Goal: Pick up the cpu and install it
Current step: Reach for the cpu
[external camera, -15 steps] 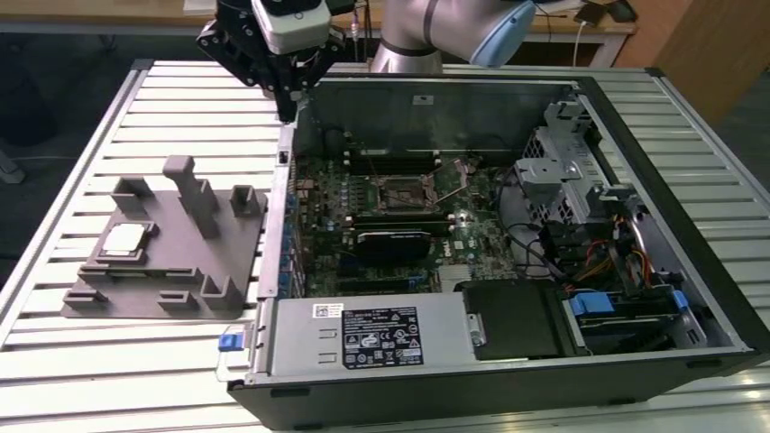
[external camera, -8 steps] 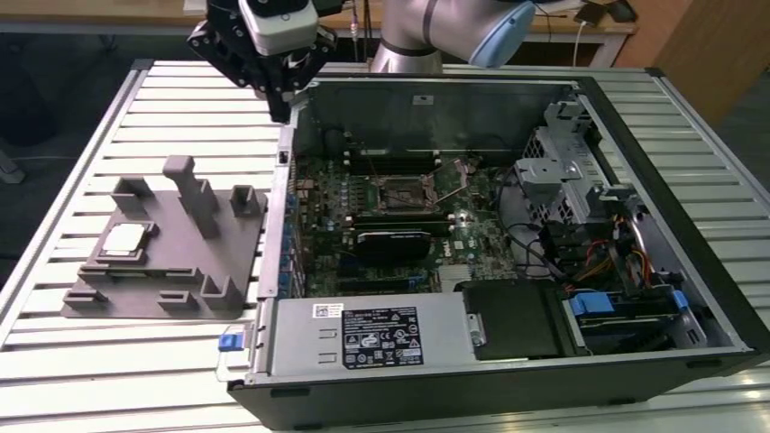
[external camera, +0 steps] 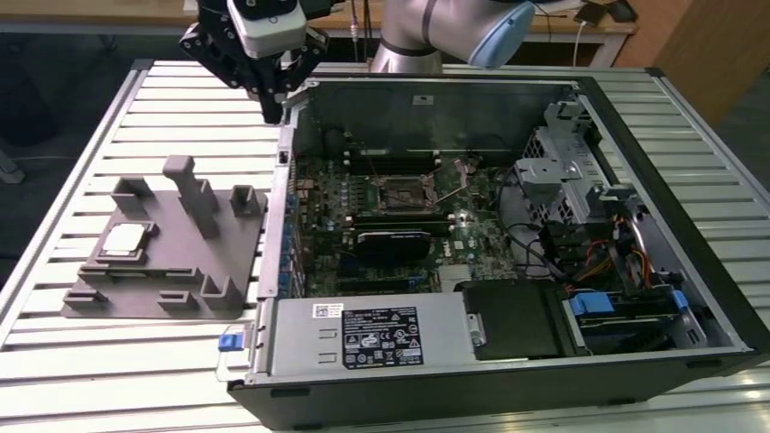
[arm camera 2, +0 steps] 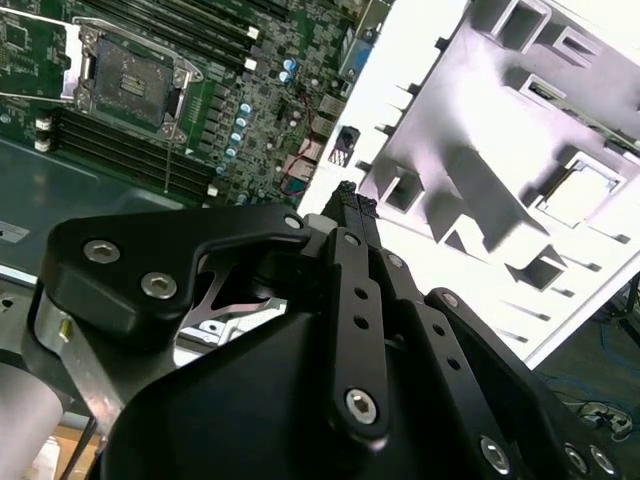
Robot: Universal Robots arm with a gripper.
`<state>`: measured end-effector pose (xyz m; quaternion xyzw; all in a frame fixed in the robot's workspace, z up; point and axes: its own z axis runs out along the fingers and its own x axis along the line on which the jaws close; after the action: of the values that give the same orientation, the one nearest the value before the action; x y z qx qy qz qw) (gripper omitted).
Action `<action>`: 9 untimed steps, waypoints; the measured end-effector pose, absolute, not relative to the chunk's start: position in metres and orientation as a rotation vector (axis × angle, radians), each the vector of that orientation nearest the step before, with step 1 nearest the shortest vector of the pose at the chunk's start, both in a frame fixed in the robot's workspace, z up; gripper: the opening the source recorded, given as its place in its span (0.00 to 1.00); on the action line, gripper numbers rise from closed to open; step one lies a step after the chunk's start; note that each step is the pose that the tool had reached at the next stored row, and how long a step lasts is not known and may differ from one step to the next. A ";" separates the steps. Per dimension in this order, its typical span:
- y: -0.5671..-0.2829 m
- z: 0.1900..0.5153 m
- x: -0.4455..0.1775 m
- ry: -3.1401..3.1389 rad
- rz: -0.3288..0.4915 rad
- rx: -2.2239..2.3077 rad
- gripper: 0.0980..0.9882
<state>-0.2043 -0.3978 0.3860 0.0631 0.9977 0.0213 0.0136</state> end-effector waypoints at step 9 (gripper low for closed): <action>-0.396 0.383 -0.211 3.107 0.066 0.201 0.01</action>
<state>-0.2105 -0.3963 0.3834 0.0645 0.9976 0.0213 0.0136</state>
